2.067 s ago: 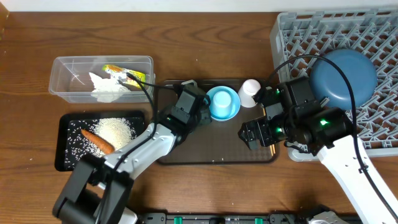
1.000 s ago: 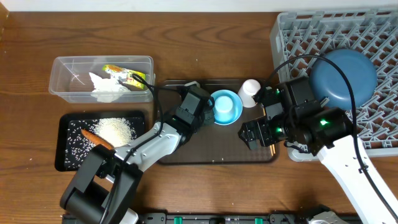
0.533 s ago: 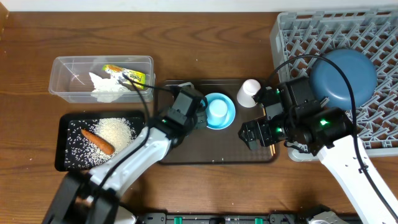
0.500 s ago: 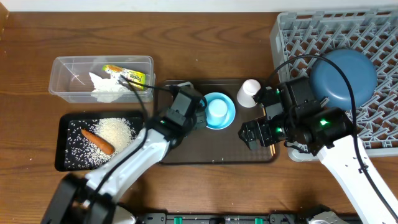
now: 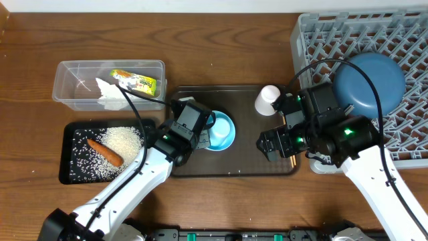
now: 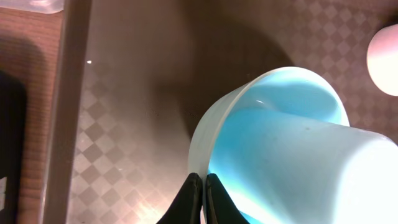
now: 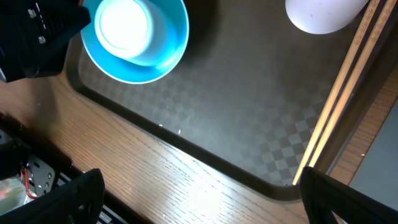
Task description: Sort waste into correct bins and load items into the dishwasher rack
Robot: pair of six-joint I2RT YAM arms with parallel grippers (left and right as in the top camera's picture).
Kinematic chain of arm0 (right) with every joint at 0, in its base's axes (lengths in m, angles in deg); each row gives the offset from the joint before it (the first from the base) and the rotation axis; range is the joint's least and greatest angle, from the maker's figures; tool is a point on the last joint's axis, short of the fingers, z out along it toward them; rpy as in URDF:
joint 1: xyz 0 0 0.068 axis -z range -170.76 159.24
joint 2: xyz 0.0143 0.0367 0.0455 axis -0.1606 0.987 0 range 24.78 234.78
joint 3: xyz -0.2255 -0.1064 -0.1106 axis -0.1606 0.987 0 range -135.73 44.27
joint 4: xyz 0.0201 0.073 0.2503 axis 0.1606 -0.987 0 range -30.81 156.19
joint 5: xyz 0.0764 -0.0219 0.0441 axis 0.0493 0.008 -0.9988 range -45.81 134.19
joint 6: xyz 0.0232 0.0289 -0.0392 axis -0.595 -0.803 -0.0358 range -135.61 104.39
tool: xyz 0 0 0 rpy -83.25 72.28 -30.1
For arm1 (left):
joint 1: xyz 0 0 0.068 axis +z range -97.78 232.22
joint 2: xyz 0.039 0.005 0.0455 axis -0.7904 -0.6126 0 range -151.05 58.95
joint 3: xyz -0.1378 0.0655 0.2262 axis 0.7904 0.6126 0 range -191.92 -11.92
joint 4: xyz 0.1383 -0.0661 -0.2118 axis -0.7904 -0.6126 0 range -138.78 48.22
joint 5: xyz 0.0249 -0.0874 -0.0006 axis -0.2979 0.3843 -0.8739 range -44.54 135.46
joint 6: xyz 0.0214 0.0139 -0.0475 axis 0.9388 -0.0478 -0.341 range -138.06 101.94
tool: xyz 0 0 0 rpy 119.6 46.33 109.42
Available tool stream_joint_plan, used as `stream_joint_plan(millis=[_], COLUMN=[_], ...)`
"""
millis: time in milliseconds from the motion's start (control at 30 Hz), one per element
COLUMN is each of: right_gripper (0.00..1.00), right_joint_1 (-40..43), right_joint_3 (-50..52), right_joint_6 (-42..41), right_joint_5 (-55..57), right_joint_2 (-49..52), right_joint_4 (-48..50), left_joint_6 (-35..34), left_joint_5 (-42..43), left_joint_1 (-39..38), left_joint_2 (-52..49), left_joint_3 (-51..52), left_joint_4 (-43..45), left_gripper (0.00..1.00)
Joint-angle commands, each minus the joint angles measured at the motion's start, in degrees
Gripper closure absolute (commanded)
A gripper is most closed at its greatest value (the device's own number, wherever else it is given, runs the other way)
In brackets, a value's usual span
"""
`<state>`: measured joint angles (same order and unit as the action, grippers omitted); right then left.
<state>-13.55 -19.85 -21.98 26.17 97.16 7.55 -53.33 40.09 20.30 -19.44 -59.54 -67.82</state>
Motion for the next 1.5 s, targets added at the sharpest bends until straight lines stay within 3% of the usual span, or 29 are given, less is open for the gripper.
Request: stream_joint_plan(millis=[0,300,533,667,933,1233,1467], right_gripper=[0.01,0.01,0.01,0.01,0.01,0.01,0.01], right_joint_1=[-1.2,-1.2,-1.2,-1.2,-1.2,-1.2,-1.2], right_joint_3=[-0.5,-0.5,-0.5,-0.5,-0.5,-0.5,-0.5], right_joint_6=[0.0,0.0,0.0,0.0,0.0,0.0,0.0], right_joint_5=[-0.2,-0.2,-0.2,-0.2,-0.2,-0.2,-0.2], right_joint_2=[0.3,0.3,0.3,0.3,0.3,0.3,0.3], right_joint_4=[0.1,0.1,0.1,0.1,0.1,0.1,0.1], left_joint_6=[1.8,1.9,5.1,7.4,7.4,4.3,4.3], left_joint_5=[-2.5,-3.3,-3.3,-3.3,-2.5,5.0,5.0], left_joint_1=[0.2,0.2,0.2,0.2,0.2,-0.1,-2.0], left_joint_2=[-0.2,-1.0,-1.8,-0.6,4.4,5.0,1.8], left_joint_3=[-0.2,1.5,1.5,1.0,-2.8,-2.8,-2.8], left_joint_4=[-0.7,-1.0,-1.0,-1.2,-5.8,-6.4,-4.2], left_gripper=[0.93,0.92,0.53,0.47,0.45,0.45,0.27])
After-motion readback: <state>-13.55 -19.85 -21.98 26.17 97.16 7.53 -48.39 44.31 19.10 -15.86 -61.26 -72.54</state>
